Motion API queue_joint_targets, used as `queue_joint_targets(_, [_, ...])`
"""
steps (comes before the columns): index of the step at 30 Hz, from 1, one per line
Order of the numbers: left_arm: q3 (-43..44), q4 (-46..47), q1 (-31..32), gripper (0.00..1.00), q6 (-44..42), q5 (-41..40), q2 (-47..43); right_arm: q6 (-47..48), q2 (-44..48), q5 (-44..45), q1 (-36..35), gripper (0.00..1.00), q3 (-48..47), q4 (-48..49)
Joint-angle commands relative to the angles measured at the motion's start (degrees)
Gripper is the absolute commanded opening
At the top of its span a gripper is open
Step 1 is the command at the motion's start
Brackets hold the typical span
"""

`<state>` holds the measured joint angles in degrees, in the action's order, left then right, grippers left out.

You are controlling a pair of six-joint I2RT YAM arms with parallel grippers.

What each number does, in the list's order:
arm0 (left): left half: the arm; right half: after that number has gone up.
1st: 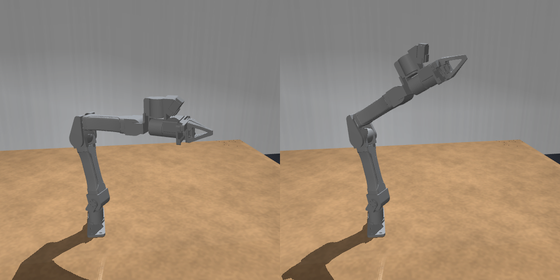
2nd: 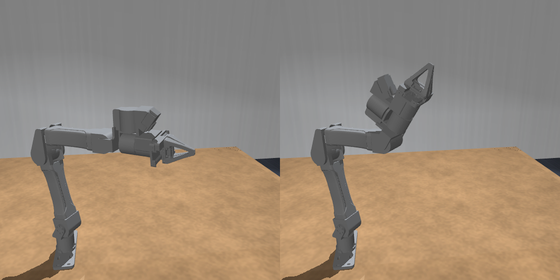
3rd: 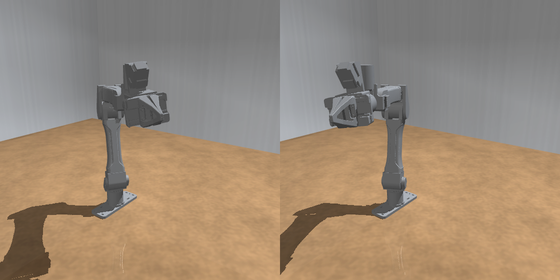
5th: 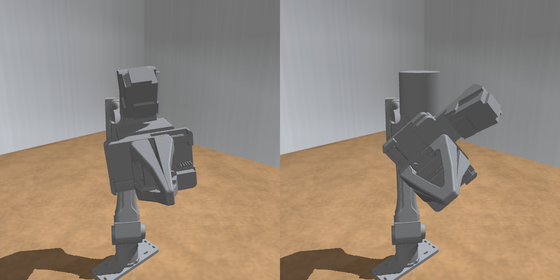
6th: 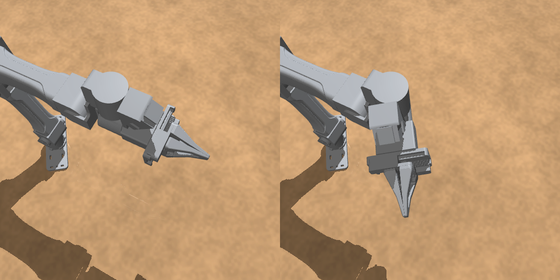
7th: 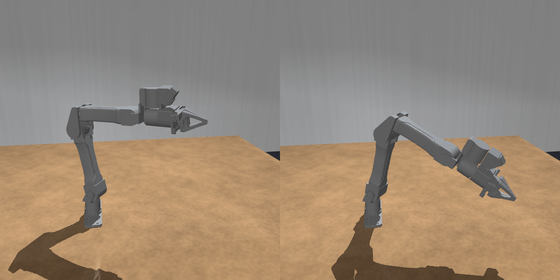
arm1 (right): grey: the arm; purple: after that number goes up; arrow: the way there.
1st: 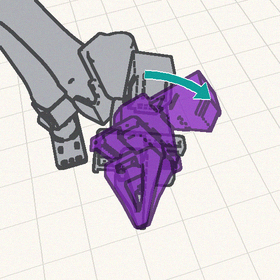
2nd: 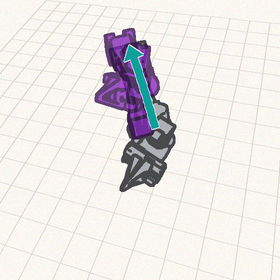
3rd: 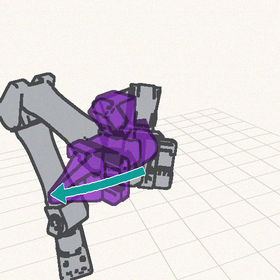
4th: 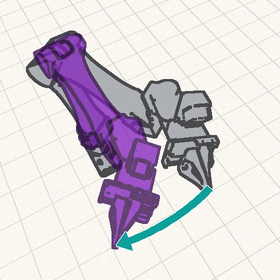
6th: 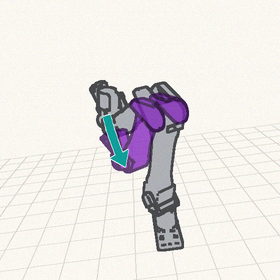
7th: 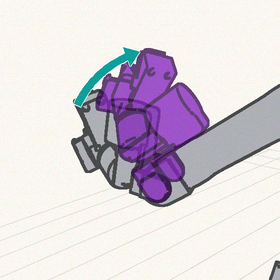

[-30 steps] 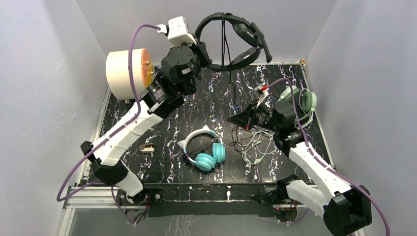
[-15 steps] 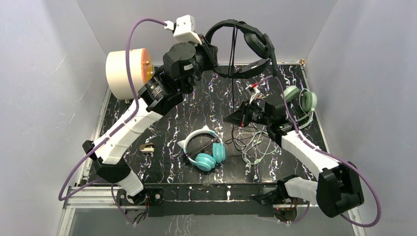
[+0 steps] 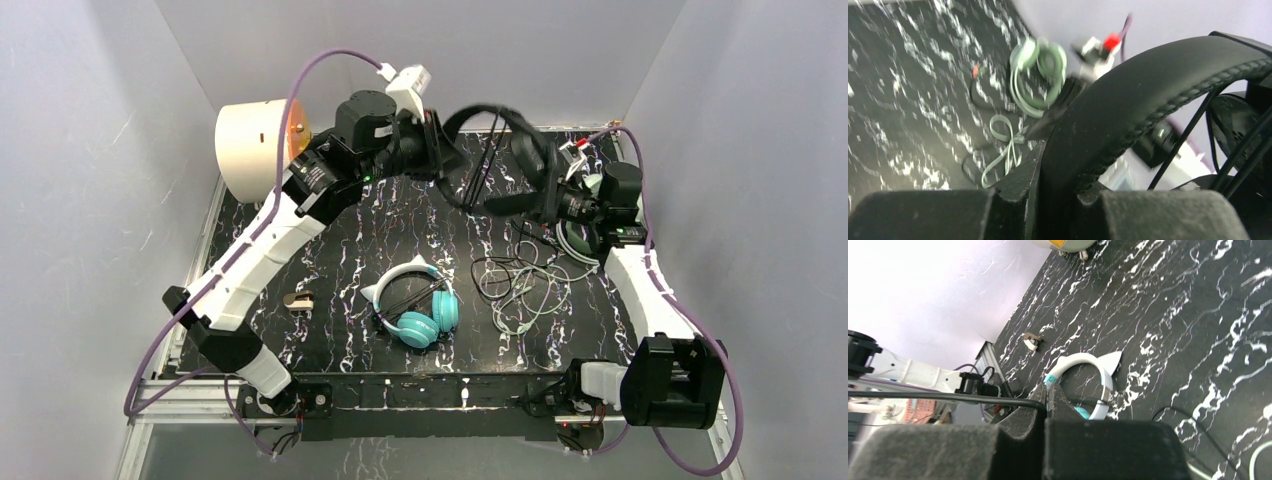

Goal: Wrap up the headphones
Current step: Wrap the headphones cable around the headphones.

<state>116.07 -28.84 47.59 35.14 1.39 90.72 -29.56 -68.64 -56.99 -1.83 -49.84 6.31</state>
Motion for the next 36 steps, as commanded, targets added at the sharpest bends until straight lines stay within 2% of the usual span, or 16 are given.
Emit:
queue_joint_targets(1, [-1.01,-8.17,-0.91,0.0,-5.58,29.09,-9.53,0.25,-0.77,1.11,5.11,0.0,-2.18,-11.15])
queue_joint_targets(4, [-5.01,-19.02,-0.92,0.0,-19.77,26.47,-13.46,0.89,1.03,2.73,5.25,0.0,-4.41,-14.24])
queue_joint_targets(7, [-12.48,-22.48,-0.85,0.0,-30.97,22.93,-19.18,4.95,0.96,5.95,5.34,0.0,-8.81,-21.07])
queue_joint_targets(9, [-15.12,-24.33,-0.85,0.0,-34.55,19.85,-19.71,6.1,0.65,6.39,5.34,0.0,-11.45,-23.53])
queue_joint_targets(11, [-16.18,-26.72,-0.78,0.0,-39.49,13.19,-18.05,6.09,0.49,4.63,5.34,0.0,-13.28,-23.79])
queue_joint_targets(14, [-16.19,-28.24,-0.44,0.0,-44.59,-2.59,-14.49,5.14,0.11,0.74,5.34,0.02,-15.98,-24.38])
queue_joint_targets(17, [-18.02,-23.39,-0.18,0.0,-50.48,-15.07,-13.33,3.01,0.21,-1.93,5.17,0.06,-17.8,-24.32])
queue_joint_targets(20, [-19.81,-16.07,-0.17,0.0,-57.41,-20.01,-14.09,0.77,0.31,-4.47,5.04,0.08,-18.51,-24.29])
queue_joint_targets(21, [-23.65,-7.19,0.36,0.0,-67.6,-24.56,-15.42,-4.64,0.45,-8.11,4.47,0.1,-17.39,-20.69])
queue_joint_targets(23, [-26.2,-1.82,1.52,0.0,-73.99,-27.67,-15.76,-11.9,1.16,-10.81,3.52,0.1,-14.57,-12.74])
queue_joint_targets(26, [-29.59,5.33,2.04,0.0,-81.18,-26.93,-16.74,-23.68,2.0,-13.05,2.31,0.11,-9.81,-0.24])
queue_joint_targets(29, [-29.7,8.03,2.24,0.0,-83.14,-24.76,-16.03,-29.25,1.79,-13.52,1.91,0.12,-8.35,4.05])
queue_joint_targets(32, [-29.06,8.47,2.73,0.0,-83.36,-26.5,-14.5,-32.64,2.16,-13.73,0.04,0.13,-9.21,5.12])
queue_joint_targets(36, [-27.85,9.04,3.32,0.0,-79.12,-28.51,-12.77,-37.66,3.56,-9.41,-3.02,0.14,-10.06,7.63])
